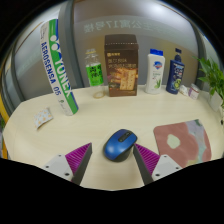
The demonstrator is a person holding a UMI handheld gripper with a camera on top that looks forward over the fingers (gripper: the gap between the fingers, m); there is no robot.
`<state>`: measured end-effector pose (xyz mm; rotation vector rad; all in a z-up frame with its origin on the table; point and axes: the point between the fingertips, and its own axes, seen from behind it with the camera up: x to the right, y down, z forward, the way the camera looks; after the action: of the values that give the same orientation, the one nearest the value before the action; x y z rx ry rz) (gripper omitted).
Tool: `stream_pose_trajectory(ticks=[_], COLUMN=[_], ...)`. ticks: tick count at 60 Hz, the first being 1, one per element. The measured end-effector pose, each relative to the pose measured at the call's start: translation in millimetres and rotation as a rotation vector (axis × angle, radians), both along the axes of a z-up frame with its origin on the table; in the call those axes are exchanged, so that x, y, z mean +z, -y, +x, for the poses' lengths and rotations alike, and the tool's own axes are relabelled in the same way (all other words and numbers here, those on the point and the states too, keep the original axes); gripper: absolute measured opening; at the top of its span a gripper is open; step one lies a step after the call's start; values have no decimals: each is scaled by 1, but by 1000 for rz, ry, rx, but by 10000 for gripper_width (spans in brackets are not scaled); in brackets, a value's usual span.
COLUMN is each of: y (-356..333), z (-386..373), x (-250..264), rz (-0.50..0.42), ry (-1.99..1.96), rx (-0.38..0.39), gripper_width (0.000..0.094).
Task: Arrange mouse
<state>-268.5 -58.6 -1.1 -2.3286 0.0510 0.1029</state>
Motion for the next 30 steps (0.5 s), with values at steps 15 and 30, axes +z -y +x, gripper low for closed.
stream_pose_trajectory(ticks=[15,30], y=[-43,-51], z=[-7,5], x=[-8,-14], rz=[-7,16], ry=[8,139], rx=[41,70], gripper_width=[829,488])
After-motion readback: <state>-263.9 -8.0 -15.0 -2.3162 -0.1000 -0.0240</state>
